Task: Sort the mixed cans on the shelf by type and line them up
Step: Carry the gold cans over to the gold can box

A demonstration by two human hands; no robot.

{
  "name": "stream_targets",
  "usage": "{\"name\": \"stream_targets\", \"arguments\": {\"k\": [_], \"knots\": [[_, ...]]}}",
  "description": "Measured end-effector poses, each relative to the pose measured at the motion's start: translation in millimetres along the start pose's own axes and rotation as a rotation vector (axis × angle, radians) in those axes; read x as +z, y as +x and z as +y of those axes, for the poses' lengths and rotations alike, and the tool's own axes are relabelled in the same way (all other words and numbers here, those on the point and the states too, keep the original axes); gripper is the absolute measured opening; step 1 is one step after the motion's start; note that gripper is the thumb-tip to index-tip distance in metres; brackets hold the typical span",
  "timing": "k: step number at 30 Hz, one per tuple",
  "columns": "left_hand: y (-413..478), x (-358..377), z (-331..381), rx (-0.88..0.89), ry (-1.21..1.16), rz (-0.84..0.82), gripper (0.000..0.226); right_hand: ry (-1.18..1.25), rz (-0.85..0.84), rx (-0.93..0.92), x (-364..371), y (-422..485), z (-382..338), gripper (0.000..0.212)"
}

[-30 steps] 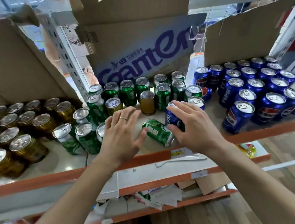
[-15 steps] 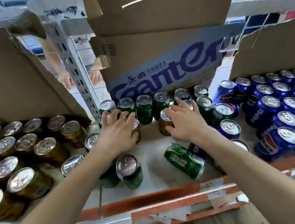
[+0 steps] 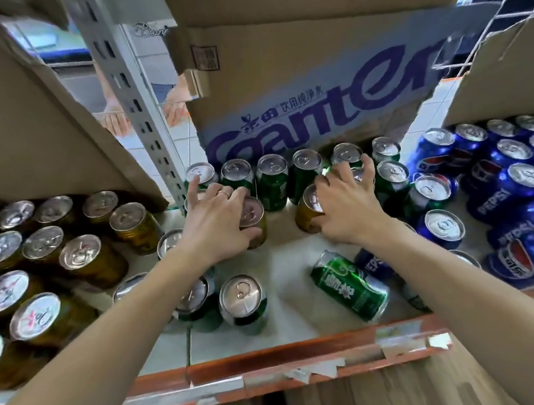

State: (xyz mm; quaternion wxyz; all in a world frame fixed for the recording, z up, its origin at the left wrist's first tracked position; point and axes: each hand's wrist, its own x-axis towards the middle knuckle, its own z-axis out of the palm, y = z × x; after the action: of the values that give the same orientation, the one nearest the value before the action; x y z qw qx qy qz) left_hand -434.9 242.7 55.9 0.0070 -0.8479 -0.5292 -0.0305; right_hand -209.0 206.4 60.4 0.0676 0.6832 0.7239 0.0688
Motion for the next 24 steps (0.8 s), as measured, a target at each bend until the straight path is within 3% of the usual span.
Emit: {"name": "stream_targets", "arguments": {"k": [2, 5, 7, 11, 14, 16, 19, 24], "knots": [[-5, -15, 3, -0.059, -0.188, 0.05, 0.073, 0.113, 0.047, 0.006, -9, -8, 6, 0.063], [-18, -45, 7, -0.218, -0.751, 0.089, 0.064, 0.39, 0.145, 0.004, -32, -24, 14, 0.072], [-30, -65, 12, -0.301, -1.098, 0.094, 0.056, 0.71, 0.194, 0.018, -57, -38, 20, 0.069], [-62, -98, 33, -0.33, -1.526, 0.145, 0.046, 1.163, 0.27, 0.001, -95, -74, 36, 0.047], [-92, -113, 60, -0.359, -1.745, 0.145, 0.034, 1.399, 0.272, -0.057, -109, -107, 47, 0.036], [-114, -115, 76, -0.385, -1.873, 0.123, 0.024, 1.536, 0.239, -0.063, -110, -131, 51, 0.043], [-150, -113, 100, -0.417, -1.933, 0.11, 0.036, 1.674, 0.165, -0.067, -103, -165, 53, 0.049], [-200, -105, 127, -0.524, -1.885, 0.168, 0.056, 1.715, 0.081, -0.076, -93, -201, 42, 0.039]]}}
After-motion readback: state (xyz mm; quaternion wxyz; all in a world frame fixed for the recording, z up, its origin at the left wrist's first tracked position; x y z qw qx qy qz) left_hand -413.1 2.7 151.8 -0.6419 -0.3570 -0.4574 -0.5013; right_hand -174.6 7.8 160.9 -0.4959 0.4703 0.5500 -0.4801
